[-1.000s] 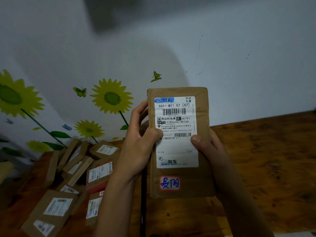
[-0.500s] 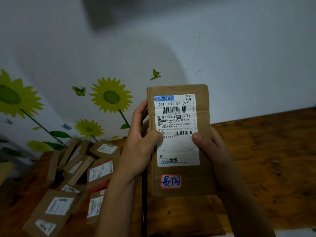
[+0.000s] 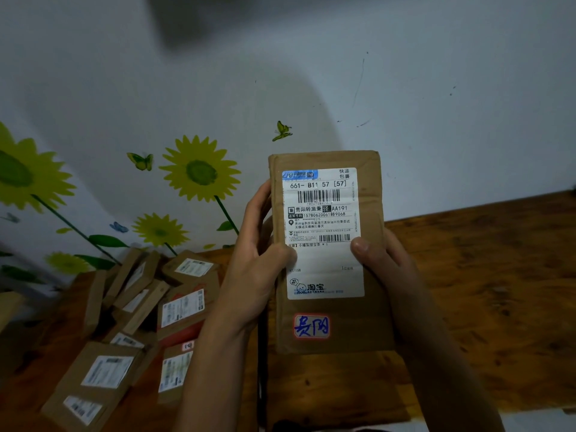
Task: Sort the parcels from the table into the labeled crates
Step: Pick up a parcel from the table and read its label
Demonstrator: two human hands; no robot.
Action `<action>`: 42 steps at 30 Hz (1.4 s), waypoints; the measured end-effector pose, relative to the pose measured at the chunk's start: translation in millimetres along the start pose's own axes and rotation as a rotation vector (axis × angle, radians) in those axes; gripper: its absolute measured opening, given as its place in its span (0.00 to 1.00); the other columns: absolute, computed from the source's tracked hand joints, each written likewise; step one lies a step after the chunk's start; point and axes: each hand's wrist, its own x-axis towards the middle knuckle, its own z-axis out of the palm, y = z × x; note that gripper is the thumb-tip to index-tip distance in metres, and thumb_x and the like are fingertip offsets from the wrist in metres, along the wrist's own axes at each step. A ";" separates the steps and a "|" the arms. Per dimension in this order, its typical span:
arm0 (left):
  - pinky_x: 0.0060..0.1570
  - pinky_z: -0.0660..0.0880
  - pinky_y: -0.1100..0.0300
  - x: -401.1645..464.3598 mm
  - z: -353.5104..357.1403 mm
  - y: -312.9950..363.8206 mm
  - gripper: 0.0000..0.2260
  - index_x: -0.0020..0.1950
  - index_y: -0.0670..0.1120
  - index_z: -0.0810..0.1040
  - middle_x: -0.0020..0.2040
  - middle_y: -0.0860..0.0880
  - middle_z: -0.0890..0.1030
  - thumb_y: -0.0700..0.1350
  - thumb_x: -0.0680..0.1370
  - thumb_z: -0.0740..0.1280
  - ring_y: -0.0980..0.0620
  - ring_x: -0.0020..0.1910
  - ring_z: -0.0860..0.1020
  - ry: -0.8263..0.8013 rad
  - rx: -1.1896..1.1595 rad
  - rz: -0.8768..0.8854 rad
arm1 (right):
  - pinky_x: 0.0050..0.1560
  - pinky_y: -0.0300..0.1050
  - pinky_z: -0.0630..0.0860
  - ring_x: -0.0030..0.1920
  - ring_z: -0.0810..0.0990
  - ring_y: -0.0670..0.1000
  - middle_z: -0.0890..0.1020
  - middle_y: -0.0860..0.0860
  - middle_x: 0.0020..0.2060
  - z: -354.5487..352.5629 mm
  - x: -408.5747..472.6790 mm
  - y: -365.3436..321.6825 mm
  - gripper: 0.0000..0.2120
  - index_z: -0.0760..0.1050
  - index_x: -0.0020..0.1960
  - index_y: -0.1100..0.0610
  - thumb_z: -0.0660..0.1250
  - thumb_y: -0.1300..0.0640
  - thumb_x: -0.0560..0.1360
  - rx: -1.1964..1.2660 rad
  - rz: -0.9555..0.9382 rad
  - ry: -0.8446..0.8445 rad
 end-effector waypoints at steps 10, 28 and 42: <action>0.46 0.81 0.49 -1.8 1.5 -2.4 0.42 0.77 0.58 0.62 0.64 0.49 0.80 0.46 0.63 0.68 0.43 0.61 0.81 -0.027 -0.018 -0.001 | 0.36 0.41 0.82 0.48 0.87 0.50 0.87 0.46 0.50 1.0 0.3 -1.6 0.29 0.72 0.70 0.50 0.75 0.47 0.71 0.004 0.010 0.025; 0.50 0.81 0.50 -6.7 0.7 -9.1 0.41 0.79 0.55 0.59 0.72 0.45 0.74 0.44 0.66 0.67 0.40 0.67 0.76 -0.081 -0.036 0.055 | 0.40 0.46 0.84 0.50 0.87 0.54 0.86 0.50 0.54 -0.6 -2.0 2.2 0.31 0.72 0.71 0.50 0.69 0.45 0.69 -0.002 -0.014 0.040; 0.55 0.79 0.45 -11.5 -1.1 -10.9 0.43 0.81 0.52 0.55 0.73 0.47 0.73 0.43 0.66 0.67 0.41 0.70 0.74 -0.127 -0.040 0.059 | 0.41 0.48 0.84 0.50 0.87 0.53 0.86 0.48 0.53 1.2 -2.3 1.3 0.31 0.72 0.70 0.48 0.70 0.44 0.68 -0.008 -0.016 0.076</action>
